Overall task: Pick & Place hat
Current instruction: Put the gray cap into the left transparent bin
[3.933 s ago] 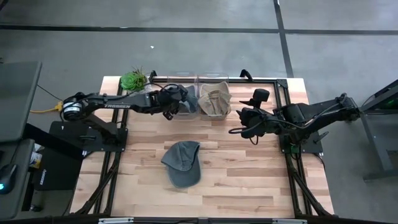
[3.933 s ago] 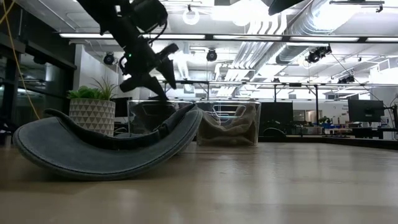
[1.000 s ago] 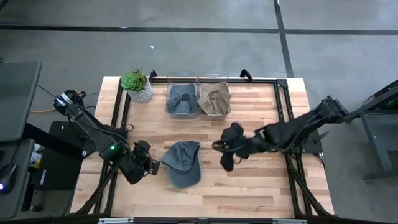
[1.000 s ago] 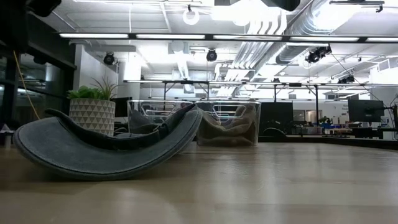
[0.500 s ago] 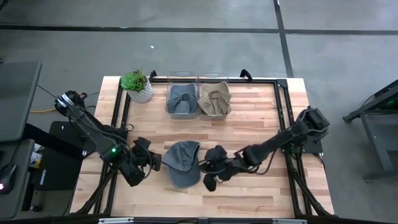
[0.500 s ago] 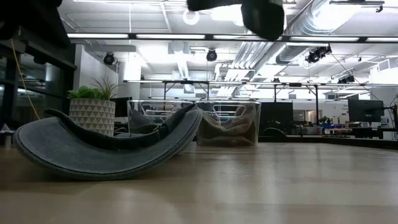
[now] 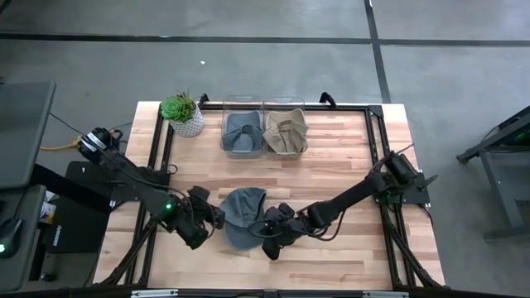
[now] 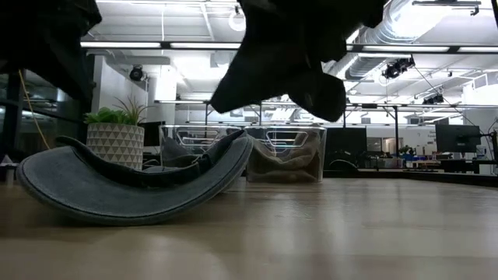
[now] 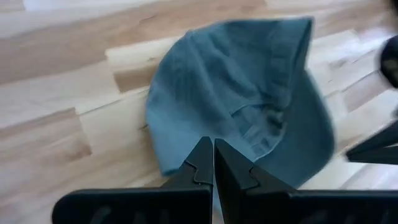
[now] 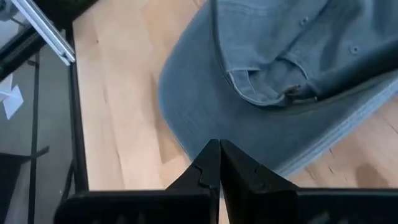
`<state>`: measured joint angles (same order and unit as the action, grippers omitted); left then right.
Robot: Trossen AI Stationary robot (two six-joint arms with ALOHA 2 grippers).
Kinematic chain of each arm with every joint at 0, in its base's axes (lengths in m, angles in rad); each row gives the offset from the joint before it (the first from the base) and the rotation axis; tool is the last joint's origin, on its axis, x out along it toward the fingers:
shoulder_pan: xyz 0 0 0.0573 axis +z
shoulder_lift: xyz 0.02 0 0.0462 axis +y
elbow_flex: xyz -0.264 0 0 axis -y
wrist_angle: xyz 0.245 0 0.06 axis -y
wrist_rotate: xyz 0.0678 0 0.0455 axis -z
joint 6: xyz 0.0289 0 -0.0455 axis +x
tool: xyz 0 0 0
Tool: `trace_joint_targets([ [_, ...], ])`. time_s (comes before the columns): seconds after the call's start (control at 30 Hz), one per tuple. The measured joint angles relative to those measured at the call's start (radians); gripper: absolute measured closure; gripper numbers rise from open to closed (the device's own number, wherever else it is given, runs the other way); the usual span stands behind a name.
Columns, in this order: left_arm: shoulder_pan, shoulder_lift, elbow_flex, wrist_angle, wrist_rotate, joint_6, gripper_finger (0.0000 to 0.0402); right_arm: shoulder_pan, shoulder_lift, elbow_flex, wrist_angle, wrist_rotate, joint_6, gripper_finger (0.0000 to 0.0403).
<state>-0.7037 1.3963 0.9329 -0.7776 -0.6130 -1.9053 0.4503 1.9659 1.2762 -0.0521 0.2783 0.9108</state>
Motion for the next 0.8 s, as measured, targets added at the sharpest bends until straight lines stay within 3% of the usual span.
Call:
trace_joint_targets([
  [0.13, 0.048, 0.033, 0.0, 0.029, 0.031, 0.06, 0.0401, 0.004, 0.022, 0.001, 0.01, 0.004, -0.067, 0.0403],
  [0.33, 0.109, 0.042, 0.0, 0.063, 0.115, 0.183, 0.0401, 0.019, 0.026, 0.075, 0.013, 0.051, -0.428, 0.0403],
  [0.53, 0.145, 0.042, 0.0, 0.074, 0.136, 0.236, 0.0401, -0.017, 0.051, 0.233, -0.2, -0.034, -0.586, 0.0403],
  [0.7, 0.155, 0.042, 0.0, 0.067, 0.145, 0.27, 0.0401, -0.052, 0.167, 0.4, -0.344, -0.127, -0.671, 0.0403],
  [0.8, 0.155, 0.042, 0.0, 0.04, 0.145, 0.287, 0.0401, -0.052, 0.228, 0.509, -0.48, -0.129, -0.676, 0.0403],
])
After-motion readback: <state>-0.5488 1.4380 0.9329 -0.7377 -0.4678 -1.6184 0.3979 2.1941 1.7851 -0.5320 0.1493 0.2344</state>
